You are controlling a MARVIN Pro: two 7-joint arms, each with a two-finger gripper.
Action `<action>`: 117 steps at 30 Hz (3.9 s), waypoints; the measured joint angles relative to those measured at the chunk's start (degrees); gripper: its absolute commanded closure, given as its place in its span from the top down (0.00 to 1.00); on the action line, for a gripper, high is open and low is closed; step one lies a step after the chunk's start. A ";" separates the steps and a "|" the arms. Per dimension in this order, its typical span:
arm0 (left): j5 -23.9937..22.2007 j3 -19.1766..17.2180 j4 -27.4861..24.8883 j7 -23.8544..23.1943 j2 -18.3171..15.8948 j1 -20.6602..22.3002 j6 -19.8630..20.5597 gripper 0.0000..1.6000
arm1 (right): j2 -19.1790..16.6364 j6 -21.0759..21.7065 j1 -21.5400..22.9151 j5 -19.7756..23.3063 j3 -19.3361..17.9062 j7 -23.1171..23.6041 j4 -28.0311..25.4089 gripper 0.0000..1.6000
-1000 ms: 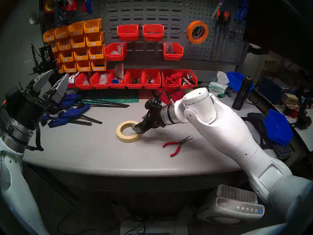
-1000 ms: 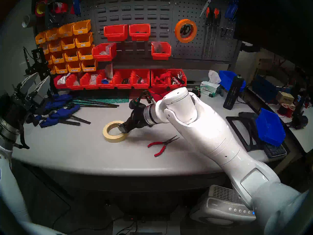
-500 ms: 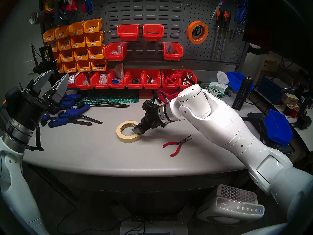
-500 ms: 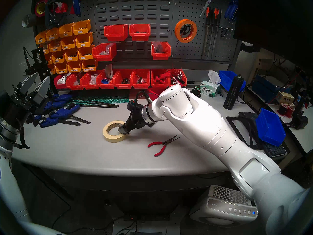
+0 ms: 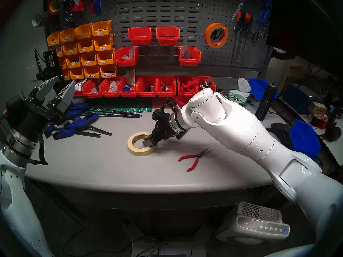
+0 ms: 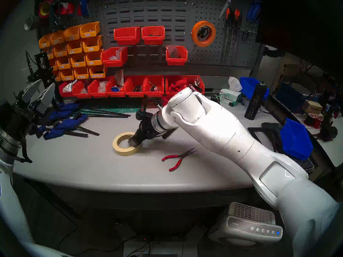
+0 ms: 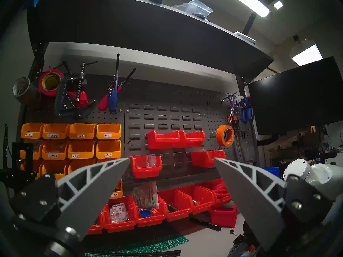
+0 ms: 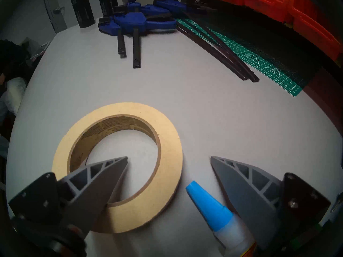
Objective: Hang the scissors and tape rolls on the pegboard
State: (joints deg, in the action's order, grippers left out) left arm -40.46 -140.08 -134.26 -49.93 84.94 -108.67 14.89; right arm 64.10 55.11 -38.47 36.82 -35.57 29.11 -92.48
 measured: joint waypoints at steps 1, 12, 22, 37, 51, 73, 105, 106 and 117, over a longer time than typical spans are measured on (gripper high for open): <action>0.00 0.00 0.00 0.00 0.00 0.00 0.00 1.00 | 0.00 0.00 0.24 0.21 0.22 0.00 0.02 0.56; 0.00 0.00 -0.01 0.00 0.01 0.00 0.00 1.00 | -0.83 0.00 3.07 3.42 2.59 -1.65 -0.02 0.00; 0.00 0.00 -0.01 0.01 0.01 0.00 0.00 1.00 | -3.24 0.01 4.11 7.15 3.39 -4.10 -1.71 0.00; 0.00 0.00 -0.01 0.01 0.01 0.01 0.00 1.00 | -8.76 -0.01 0.63 15.68 -4.64 -8.22 -9.58 0.00; 0.04 0.00 0.05 -0.03 -0.02 0.00 -0.01 1.00 | -18.21 -5.43 -4.73 19.50 -16.89 -13.83 -17.91 0.00; 0.06 0.01 0.10 -0.05 -0.06 0.00 -0.01 1.00 | -30.30 -19.25 -15.90 25.48 -34.72 -25.22 -25.14 0.00; 0.04 0.01 0.07 -0.05 -0.06 0.01 -0.01 1.00 | -24.15 -42.66 -40.22 24.88 -61.77 -46.26 -27.61 0.00; 0.04 0.01 0.07 -0.04 -0.06 0.01 -0.01 1.00 | -23.64 -43.24 -40.73 24.64 -62.02 -46.20 -27.78 0.00; 0.02 0.00 0.02 0.00 -0.03 0.01 0.00 1.00 | -18.63 -50.65 -44.47 23.18 -61.44 -39.61 -27.07 0.00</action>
State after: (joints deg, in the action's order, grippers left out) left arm -40.44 -140.08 -134.24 -49.93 84.91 -108.66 14.89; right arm 45.47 4.47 -82.94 59.99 -97.00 -10.49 -119.55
